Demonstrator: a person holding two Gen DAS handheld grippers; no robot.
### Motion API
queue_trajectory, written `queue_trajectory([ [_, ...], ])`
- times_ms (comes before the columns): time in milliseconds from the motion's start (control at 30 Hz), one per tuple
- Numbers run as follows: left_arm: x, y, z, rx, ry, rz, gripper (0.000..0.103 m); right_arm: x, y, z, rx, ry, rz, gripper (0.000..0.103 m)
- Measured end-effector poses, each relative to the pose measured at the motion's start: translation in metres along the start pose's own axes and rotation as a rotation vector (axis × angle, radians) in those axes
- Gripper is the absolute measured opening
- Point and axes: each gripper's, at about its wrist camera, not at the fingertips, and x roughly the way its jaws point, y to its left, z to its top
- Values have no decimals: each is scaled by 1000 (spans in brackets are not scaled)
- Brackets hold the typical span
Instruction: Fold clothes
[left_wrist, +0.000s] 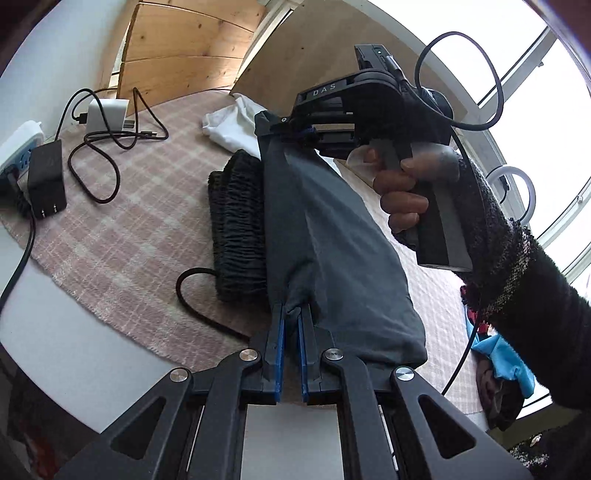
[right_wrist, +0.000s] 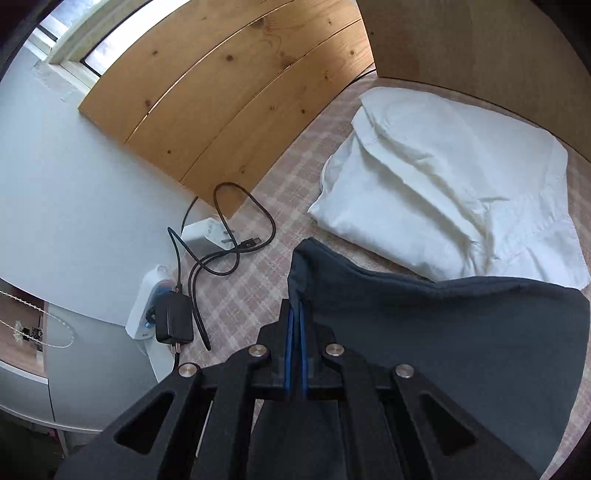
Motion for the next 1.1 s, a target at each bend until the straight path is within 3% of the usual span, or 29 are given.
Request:
queue_trajectory([
  [100,5,13,-5,-12,62,24,8,15,13,-2,-52,65,-1,12],
  [200,-3,24,-4,-12,103,67,9,-7,23,-5,-66,77,95,20],
  [267,-16,25,4,4,99,100,9,-45,22,-8,-64,15,164,24],
  [333,-24,19,24,39,92,101,9,-91,13,-14,-61,-81,192,41],
  [400,-24,3,48,110,62,100,12,-135,-5,-28,-39,-182,172,49],
  [467,-12,-18,69,200,39,88,18,-171,-23,-47,-33,-259,98,49],
  [533,12,-35,84,275,49,64,19,-188,-45,-72,1,-272,23,49],
  [633,59,-39,98,304,113,46,23,-180,-72,-113,70,-237,-15,49],
  [767,104,-13,101,285,211,174,17,-121,-86,-154,75,-76,-97,49],
  [800,105,-5,103,260,221,178,10,-108,-88,-161,67,-20,-115,45],
  [867,93,4,109,212,212,178,11,-95,-89,-172,43,55,-146,40],
  [967,63,9,119,170,177,219,27,-130,-94,-170,37,-1,-109,42],
  [1100,36,11,123,90,143,153,59,-177,-128,-150,93,-160,-83,77],
])
